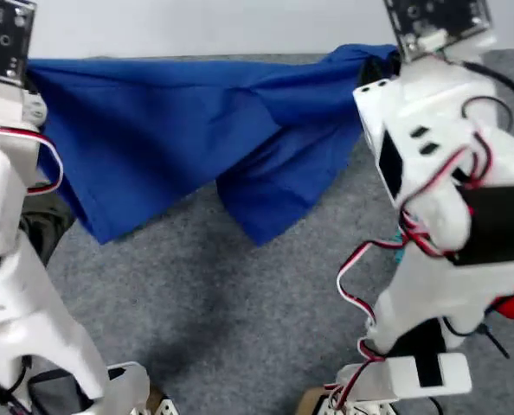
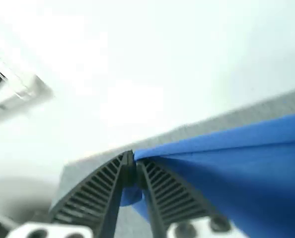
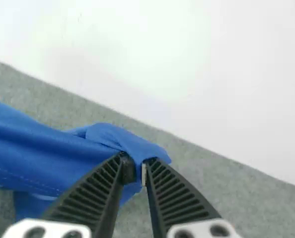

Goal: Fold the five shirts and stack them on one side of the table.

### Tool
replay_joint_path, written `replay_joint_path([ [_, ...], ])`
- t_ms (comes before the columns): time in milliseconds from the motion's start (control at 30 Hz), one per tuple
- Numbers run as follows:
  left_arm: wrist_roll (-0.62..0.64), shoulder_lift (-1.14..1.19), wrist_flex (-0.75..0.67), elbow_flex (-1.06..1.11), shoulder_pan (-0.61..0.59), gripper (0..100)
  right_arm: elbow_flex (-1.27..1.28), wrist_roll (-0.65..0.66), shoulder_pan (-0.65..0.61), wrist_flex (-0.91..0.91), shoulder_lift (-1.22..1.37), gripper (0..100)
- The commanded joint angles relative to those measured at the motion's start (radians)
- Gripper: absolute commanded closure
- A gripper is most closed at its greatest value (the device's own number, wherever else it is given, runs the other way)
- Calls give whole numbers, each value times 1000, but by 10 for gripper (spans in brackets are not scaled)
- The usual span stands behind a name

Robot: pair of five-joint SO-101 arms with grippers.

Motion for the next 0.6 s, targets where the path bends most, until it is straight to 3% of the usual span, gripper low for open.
replay_joint_path([
  [0, 9, -34, 3, -90, -6, 995, -12, -12, 15, -41, -87, 988],
  [367, 3, -34, 172, -406, -11, 995, -9, -2, 21, -56, -297, 988],
  [567, -61, -32, 180, -456, -40, 995, -6, 103, 22, -48, -386, 988],
])
